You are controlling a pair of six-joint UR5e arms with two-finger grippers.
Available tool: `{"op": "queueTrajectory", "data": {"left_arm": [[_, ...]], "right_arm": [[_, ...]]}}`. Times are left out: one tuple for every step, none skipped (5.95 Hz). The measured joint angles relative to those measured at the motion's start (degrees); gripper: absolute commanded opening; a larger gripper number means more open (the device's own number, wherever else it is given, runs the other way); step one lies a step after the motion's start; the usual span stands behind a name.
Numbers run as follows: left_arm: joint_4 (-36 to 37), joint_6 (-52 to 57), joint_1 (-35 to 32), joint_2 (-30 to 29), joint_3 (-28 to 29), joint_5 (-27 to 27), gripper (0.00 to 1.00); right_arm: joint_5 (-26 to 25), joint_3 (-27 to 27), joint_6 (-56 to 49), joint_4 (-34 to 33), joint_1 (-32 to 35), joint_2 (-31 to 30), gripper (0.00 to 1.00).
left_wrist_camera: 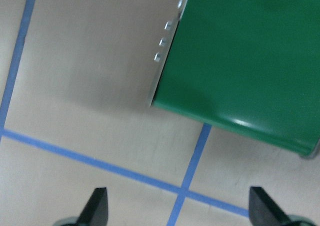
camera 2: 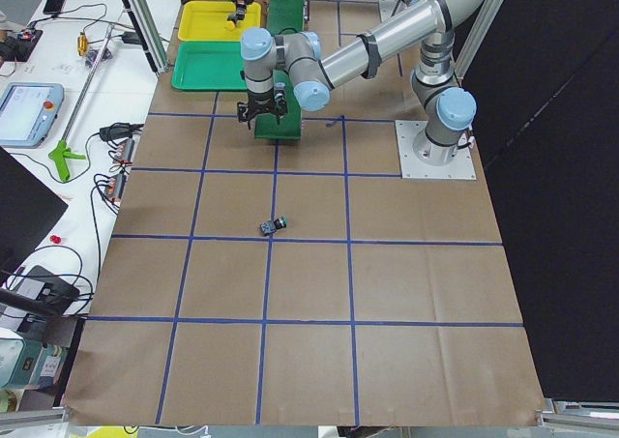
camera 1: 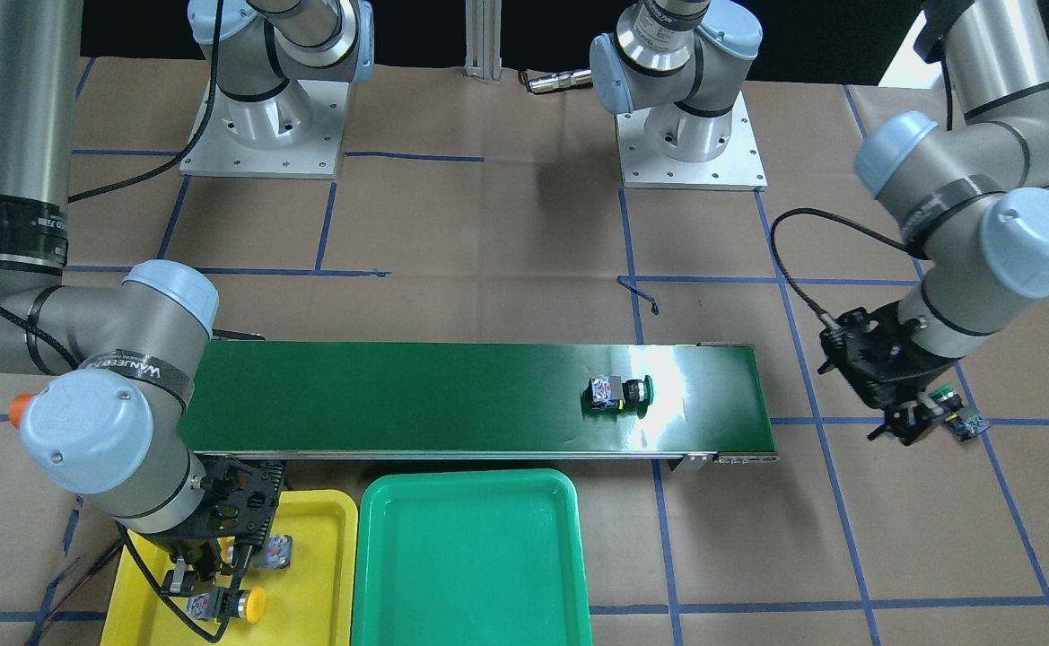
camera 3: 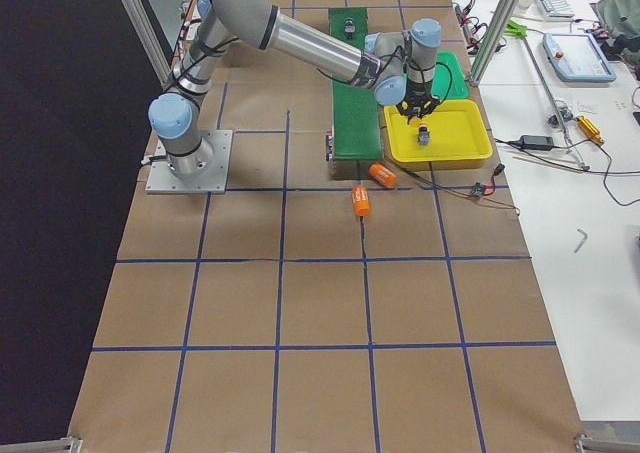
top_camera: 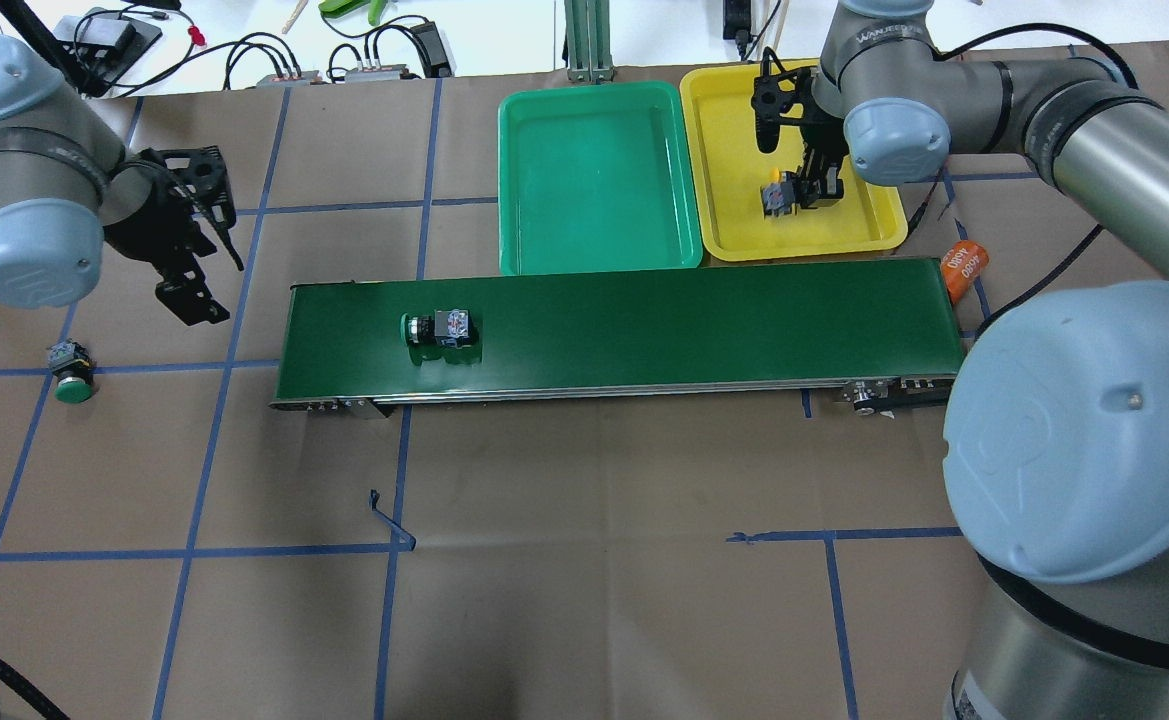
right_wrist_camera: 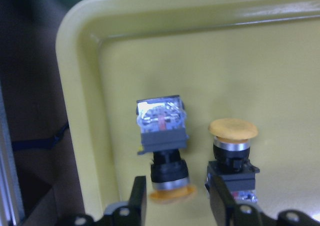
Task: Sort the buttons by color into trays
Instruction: 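Drop button into yellow tray with right while left places green-capped button, then lower right gripper to green-capped button while left grasps another one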
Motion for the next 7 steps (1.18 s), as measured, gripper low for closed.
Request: {"op": "queueTrajectory", "data": {"left_arm": [[2.03,-2.92,5.34,-0.32,-0.21,0.04,0.99],[3.58,-7.46,10.42,-1.35,-0.21,-0.12,0.96],[5.26,-15.43,14.07,-3.38,0.29,-0.09,0.96],[7.06,-25.61,15.59,-6.09,0.86,1.1,0.96],[8.8,-35.71,16.09,-9.08,1.38,3.52,0.96],[10.9,-42.32,16.33,-11.61,1.58,5.24,0.95],[12.53,-44.99,16.47,-13.51,1.6,5.78,0.88]], "right_arm": [[1.18,0.02,0.31,0.56,0.0,-1.39,1.0],[1.32,0.15,0.78,3.86,0.11,-4.46,1.0],[1.36,0.24,2.79,10.38,0.54,-8.56,1.0],[1.34,0.38,5.49,17.01,2.06,-12.58,1.0],[0.26,0.51,8.26,21.77,5.38,-15.48,1.0],[-1.21,0.54,11.42,24.37,8.59,-16.98,1.0],[-1.88,0.63,13.31,25.85,10.34,-17.71,1.0]]}}
